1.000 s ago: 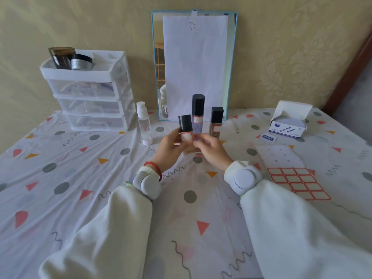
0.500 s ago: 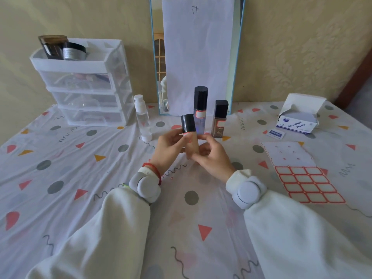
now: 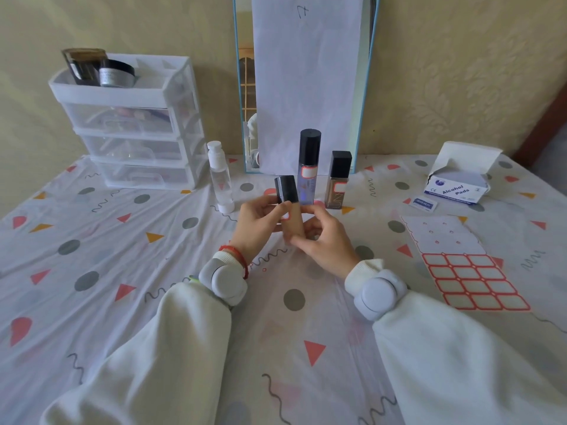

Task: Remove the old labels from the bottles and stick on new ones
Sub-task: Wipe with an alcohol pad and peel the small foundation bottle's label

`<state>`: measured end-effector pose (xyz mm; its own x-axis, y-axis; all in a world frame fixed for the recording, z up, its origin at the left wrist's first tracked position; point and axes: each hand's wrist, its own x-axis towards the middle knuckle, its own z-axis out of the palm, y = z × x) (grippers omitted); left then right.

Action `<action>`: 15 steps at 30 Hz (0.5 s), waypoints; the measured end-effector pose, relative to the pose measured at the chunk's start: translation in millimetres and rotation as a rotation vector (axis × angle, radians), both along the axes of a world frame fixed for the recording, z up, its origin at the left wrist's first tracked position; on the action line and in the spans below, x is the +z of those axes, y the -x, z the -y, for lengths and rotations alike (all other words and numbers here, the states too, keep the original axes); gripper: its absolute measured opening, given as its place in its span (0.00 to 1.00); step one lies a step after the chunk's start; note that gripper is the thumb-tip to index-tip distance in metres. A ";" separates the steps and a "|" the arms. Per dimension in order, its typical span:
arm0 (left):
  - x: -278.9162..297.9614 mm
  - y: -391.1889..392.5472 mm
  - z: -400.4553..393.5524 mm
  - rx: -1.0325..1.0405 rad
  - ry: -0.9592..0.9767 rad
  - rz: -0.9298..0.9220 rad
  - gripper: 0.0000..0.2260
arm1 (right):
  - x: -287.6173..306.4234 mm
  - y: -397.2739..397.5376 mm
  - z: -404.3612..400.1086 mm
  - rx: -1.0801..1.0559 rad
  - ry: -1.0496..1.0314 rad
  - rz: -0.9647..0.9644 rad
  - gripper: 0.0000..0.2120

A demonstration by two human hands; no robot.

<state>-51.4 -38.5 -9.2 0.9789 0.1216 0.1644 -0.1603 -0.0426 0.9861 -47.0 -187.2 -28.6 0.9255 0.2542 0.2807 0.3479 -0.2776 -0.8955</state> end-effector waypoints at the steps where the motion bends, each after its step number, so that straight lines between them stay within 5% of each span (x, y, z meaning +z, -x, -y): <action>1: 0.0 0.1 -0.1 -0.003 0.004 0.000 0.07 | 0.3 0.1 0.0 0.001 -0.001 0.005 0.21; 15: 1.5 2.5 -0.1 -0.007 0.064 0.022 0.09 | 2.5 2.7 0.2 -0.034 0.046 0.098 0.22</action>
